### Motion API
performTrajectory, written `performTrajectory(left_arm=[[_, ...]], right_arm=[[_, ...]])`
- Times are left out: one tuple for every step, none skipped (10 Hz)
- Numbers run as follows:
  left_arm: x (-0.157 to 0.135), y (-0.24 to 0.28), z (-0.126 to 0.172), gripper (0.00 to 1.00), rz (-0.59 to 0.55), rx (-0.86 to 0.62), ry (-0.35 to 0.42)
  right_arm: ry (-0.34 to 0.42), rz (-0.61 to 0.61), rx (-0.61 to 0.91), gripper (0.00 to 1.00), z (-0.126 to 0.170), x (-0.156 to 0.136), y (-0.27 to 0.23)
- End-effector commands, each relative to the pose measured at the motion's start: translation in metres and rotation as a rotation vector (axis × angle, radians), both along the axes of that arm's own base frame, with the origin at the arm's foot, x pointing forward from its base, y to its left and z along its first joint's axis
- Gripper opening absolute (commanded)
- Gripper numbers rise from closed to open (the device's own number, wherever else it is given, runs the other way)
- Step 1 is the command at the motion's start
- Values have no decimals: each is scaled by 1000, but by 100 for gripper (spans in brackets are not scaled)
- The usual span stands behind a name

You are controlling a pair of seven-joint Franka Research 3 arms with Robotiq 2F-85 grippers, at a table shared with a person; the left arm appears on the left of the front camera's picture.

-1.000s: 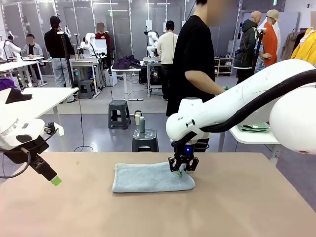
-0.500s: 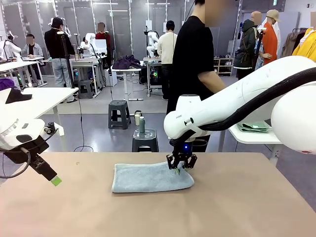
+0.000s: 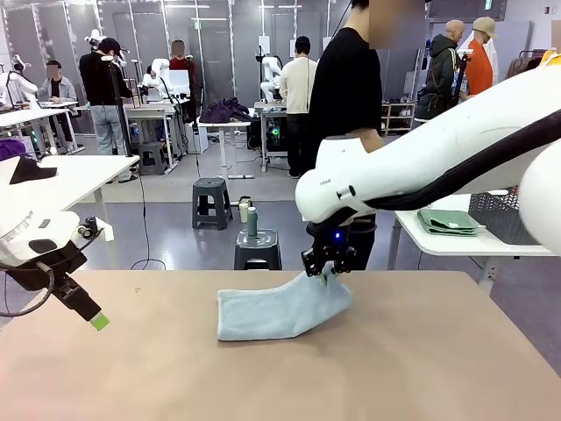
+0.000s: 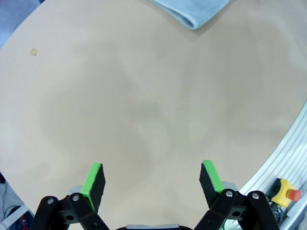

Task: Fold the towels and place them in the basket.
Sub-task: When a person lays out a Towel with hook on the table, fold it in half twice.

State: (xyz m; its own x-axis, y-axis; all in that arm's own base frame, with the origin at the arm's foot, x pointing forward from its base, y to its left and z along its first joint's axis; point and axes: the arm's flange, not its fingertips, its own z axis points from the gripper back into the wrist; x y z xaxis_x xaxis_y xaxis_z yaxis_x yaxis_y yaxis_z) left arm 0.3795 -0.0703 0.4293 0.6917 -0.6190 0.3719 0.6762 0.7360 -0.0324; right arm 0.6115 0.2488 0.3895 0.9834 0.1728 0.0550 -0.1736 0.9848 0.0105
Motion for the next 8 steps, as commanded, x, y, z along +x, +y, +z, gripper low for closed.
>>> performTrajectory(left_arm=[[2, -1, 1, 100, 10, 8, -1], [2, -1, 1, 100, 10, 8, -1], [2, -1, 1, 100, 10, 8, -1], [2, -1, 1, 100, 10, 8, -1], [2, -1, 1, 100, 10, 8, -1], [2, -1, 1, 100, 10, 8, -1], [2, -1, 1, 100, 10, 8, -1], [2, -1, 1, 100, 10, 8, -1]], right_arm=[[7, -5, -31, 0, 16, -11, 4], [8, -1, -49, 0, 22, -12, 21], [8, 23, -48, 0, 28, -12, 43], [13, 40, -37, 0, 30, -10, 62], [24, 52, -30, 0, 28, -9, 80], [41, 57, -24, 0, 22, -9, 99], [43, 59, -18, 0, 13, -8, 120], [59, 56, -26, 0, 1, -7, 137]])
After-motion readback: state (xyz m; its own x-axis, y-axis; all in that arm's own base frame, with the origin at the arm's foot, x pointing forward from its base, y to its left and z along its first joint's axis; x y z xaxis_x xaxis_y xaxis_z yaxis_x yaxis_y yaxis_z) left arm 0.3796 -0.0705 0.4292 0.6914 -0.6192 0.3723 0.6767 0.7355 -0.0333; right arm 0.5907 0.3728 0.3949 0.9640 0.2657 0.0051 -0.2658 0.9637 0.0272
